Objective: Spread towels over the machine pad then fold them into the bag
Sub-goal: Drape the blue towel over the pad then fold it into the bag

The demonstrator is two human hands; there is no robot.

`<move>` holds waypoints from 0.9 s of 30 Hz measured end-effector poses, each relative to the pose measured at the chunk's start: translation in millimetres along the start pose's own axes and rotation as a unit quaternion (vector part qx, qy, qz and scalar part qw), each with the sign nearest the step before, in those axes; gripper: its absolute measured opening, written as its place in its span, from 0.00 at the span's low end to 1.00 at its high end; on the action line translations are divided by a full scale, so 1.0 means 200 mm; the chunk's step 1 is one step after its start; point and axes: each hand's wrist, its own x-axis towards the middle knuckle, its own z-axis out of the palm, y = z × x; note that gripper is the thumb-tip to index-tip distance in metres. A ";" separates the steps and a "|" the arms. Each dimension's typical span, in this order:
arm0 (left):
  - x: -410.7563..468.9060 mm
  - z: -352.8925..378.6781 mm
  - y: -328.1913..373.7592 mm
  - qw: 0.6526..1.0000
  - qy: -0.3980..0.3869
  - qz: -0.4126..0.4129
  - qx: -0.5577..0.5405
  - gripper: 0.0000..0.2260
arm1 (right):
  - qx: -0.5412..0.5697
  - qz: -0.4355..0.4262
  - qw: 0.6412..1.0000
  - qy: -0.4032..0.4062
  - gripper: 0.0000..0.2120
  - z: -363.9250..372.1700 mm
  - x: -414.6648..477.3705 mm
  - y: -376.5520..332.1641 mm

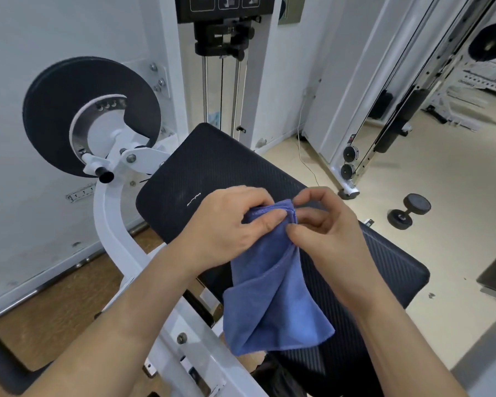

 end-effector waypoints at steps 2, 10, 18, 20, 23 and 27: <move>0.04 -0.03 0.04 0.997 0.005 0.033 0.072 0.15 | -0.037 -0.002 0.999 -0.013 0.15 0.00 0.01 0.00; 0.25 -0.25 0.25 0.940 0.017 0.173 0.294 0.19 | -0.144 0.103 0.977 -0.119 0.03 0.01 0.01 0.20; 0.35 -0.34 0.25 0.979 0.071 0.001 0.191 0.16 | -0.174 0.189 0.950 -0.180 0.08 -0.31 -0.01 0.23; 0.34 -0.31 0.14 0.982 0.110 -0.092 0.119 0.13 | -0.142 0.197 0.956 -0.162 0.09 -0.46 -0.03 0.17; 0.25 -0.17 -0.06 0.946 0.179 -0.260 -0.069 0.13 | -0.058 0.176 0.979 -0.082 0.18 -0.67 -0.01 0.08; -0.04 0.25 -0.33 0.795 0.246 -0.490 -0.260 0.15 | -0.130 0.097 0.975 0.150 0.20 -0.74 0.20 0.09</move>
